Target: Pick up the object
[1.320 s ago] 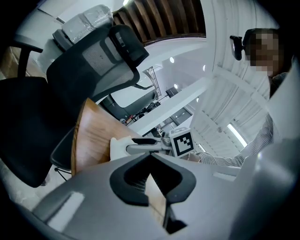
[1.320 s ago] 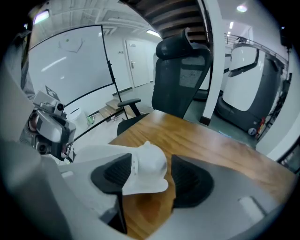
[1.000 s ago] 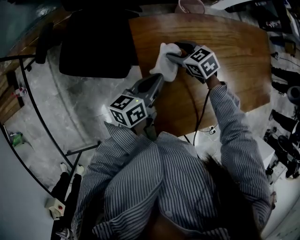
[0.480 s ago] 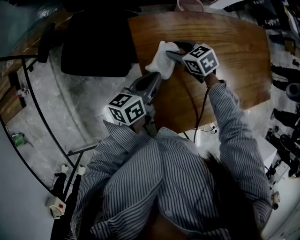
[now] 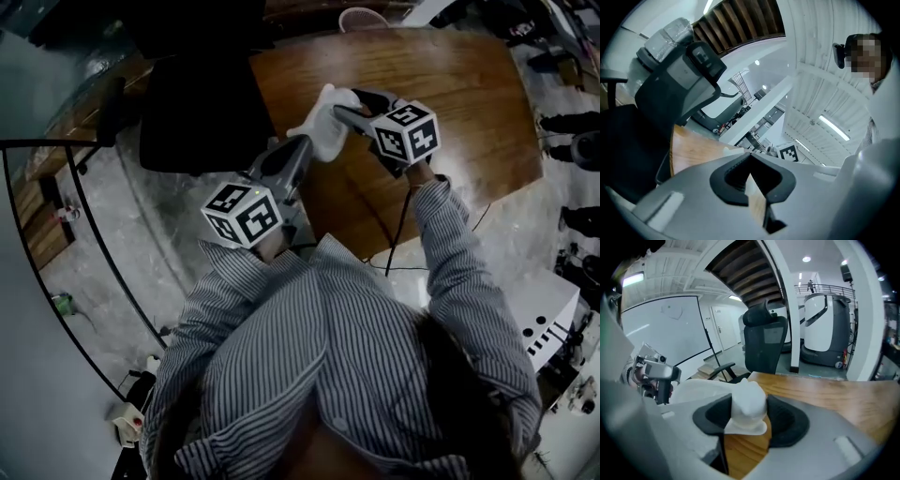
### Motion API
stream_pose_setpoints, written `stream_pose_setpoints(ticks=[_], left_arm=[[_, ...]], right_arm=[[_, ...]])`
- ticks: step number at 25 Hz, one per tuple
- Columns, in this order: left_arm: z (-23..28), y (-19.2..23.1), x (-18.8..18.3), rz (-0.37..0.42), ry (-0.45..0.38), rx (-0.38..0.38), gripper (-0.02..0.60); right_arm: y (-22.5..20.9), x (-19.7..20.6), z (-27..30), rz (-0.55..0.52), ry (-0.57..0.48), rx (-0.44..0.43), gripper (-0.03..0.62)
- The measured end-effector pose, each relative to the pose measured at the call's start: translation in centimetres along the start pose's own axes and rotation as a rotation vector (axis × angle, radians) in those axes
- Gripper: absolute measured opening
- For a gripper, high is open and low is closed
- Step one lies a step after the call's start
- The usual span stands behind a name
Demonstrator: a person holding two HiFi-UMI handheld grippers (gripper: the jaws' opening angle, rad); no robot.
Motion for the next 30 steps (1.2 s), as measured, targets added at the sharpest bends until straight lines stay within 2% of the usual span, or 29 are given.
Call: stream_pose_setpoints(ticks=[6,10,16,26,30], left_arm=[[-1.7,-1.7,-2.4,0.095,-0.005,-0.007,0.000],[-2.3,-1.6,-3.6,0.149,-0.017,-0.025,0.000],[-1.9,-1.7,-4.6,0.156,-0.008,-0.037,0.000],[-1.2,-1.8,-5.2,0.161,-0.006,-0.034,0.000],[-0.9,-1.6,-5.2,0.156,0.001,-0.033,0.000]], right_arm=[[2.5,0.4,-4.3,0.133,-0.146,0.083,0.227],[3.8,0.5,-6.4,0.151,-0.238,0.140,0.227],[4.9,0.4,-8.3,0.134,-0.304,0.175,0.227],[6.8,1.1,-9.6,0.241,-0.402,0.191,0.227],[7.0,1.7,-9.4,0.278,-0.399,0.175,0.227]])
Point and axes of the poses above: the fingertips, and each gripper's own axes: z forward along the fingers, y to its left, x out of its underside, the point moved 8 cm from there along -z, backward along the fingers, and after that the axes turned 8 degrees about x, right-handed, at the moved point
